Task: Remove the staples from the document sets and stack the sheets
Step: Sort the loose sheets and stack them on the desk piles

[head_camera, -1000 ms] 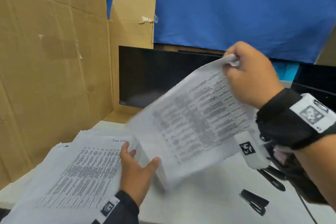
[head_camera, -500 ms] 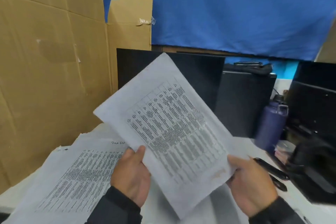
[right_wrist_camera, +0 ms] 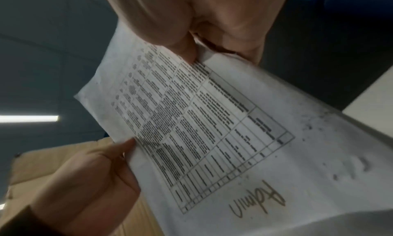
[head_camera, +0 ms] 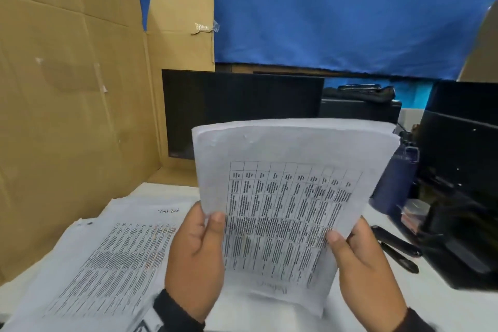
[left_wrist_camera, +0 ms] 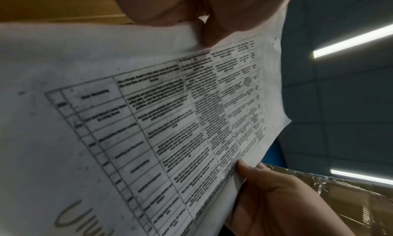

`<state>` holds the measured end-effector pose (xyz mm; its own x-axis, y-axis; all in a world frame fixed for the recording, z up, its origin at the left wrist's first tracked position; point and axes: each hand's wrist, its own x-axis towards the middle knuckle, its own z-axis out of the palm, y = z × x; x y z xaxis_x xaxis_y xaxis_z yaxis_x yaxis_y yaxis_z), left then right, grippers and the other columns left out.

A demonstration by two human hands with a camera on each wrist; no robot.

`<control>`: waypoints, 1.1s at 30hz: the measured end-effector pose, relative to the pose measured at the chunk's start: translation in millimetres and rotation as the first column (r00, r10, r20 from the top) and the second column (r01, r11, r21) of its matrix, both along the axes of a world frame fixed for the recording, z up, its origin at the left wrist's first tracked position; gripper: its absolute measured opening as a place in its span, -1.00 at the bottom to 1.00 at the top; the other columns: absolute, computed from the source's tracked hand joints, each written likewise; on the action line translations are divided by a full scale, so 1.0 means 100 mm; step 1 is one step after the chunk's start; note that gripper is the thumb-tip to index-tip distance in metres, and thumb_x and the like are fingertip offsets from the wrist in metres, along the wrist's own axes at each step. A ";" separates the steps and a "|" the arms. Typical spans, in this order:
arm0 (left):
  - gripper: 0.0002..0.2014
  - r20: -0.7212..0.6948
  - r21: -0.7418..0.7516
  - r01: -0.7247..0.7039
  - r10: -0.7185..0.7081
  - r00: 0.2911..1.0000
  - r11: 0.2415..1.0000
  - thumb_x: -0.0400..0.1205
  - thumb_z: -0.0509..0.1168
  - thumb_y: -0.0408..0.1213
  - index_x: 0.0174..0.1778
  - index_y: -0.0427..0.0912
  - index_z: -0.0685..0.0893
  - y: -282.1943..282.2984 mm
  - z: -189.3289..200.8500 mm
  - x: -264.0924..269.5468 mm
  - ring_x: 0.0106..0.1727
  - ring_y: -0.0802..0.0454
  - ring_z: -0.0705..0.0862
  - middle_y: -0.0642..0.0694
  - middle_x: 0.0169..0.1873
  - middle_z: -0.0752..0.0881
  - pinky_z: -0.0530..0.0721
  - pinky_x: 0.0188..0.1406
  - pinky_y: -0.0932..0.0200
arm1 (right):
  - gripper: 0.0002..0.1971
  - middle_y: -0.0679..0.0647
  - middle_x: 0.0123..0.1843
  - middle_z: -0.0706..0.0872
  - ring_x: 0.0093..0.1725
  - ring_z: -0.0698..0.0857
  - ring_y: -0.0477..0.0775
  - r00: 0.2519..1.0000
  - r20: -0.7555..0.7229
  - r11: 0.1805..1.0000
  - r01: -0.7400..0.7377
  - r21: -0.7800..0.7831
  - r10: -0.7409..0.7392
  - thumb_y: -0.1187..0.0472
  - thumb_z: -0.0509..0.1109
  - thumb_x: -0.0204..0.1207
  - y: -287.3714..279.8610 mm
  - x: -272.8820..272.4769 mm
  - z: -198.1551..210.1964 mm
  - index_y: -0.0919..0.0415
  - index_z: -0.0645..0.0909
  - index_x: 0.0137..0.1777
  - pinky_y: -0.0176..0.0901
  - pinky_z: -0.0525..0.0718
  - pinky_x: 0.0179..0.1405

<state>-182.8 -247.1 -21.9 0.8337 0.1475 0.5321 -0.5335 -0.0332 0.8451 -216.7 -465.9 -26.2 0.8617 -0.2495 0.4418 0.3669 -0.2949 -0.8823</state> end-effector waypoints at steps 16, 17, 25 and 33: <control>-0.65 -0.140 -0.175 0.014 -0.039 0.989 0.985 0.56 0.22 0.19 0.21 0.26 0.70 -0.04 -0.50 0.27 0.28 -0.10 0.77 0.06 0.14 0.86 0.62 0.38 -0.45 | -0.54 -0.32 0.23 0.75 0.24 0.69 -0.33 0.991 0.048 0.973 -0.133 0.191 0.126 0.05 0.18 0.52 0.27 0.00 -0.33 -0.17 0.43 0.44 -0.37 0.57 0.12; -0.63 -0.147 -0.195 0.024 -0.053 0.988 0.980 0.54 0.24 0.20 0.22 0.26 0.70 -0.03 -0.51 0.29 0.30 -0.11 0.77 0.05 0.15 0.86 0.61 0.40 -0.46 | -0.52 -0.31 0.25 0.74 0.27 0.68 -0.31 0.990 0.049 0.973 -0.140 0.184 0.133 0.05 0.17 0.52 0.26 0.01 -0.32 -0.17 0.41 0.47 -0.32 0.54 0.15; -0.62 -0.309 -0.249 0.234 -0.306 0.900 0.940 0.43 0.38 0.17 0.19 0.37 0.77 0.04 -0.70 0.42 0.38 -0.15 0.75 -0.04 0.25 0.85 0.49 0.57 -0.42 | -0.57 -0.26 0.06 0.82 0.05 0.76 -0.28 0.988 -0.075 0.969 -0.116 0.217 0.136 0.34 0.26 0.72 0.25 0.06 -0.30 -0.35 0.60 0.15 -0.17 0.56 0.08; -0.78 -0.332 -0.238 0.158 -0.234 0.914 0.958 0.69 0.37 -0.09 0.15 0.30 0.83 0.10 -0.74 0.41 0.33 -0.12 0.78 -0.01 0.18 0.88 0.57 0.50 -0.39 | -0.62 -0.31 0.03 0.84 0.03 0.78 -0.31 0.994 -0.096 0.960 0.079 0.268 -0.055 0.35 0.23 0.74 0.22 0.10 -0.33 -0.21 0.70 0.15 -0.20 0.64 0.05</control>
<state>-141.9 -237.3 -95.6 0.9843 0.0346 0.1733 -0.1765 0.2325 0.9564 -206.6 -443.8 -59.0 0.8707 -0.4083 0.2741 0.2733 -0.0618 -0.9600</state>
